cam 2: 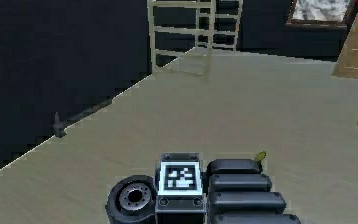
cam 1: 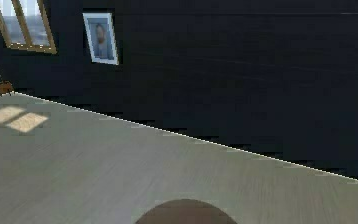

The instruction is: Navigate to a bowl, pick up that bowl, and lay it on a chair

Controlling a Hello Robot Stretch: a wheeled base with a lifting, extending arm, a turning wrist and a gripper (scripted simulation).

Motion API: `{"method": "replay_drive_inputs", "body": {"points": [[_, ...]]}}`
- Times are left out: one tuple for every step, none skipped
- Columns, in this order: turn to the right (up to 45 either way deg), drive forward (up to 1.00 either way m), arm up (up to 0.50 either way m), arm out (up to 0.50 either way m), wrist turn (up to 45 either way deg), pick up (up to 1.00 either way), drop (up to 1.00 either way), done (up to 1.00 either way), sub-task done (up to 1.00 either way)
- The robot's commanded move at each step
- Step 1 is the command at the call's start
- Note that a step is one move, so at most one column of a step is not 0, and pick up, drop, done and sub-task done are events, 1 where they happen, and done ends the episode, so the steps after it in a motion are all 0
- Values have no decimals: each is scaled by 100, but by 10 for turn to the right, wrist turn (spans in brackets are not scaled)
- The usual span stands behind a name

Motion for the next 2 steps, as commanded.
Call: {"method": "replay_drive_inputs", "body": {"points": [[-120, 0, 0, 0, 0, 0, 0, 0, 0], [0, 20, 0, 0, 0, 0, 0, 0, 0]]}}
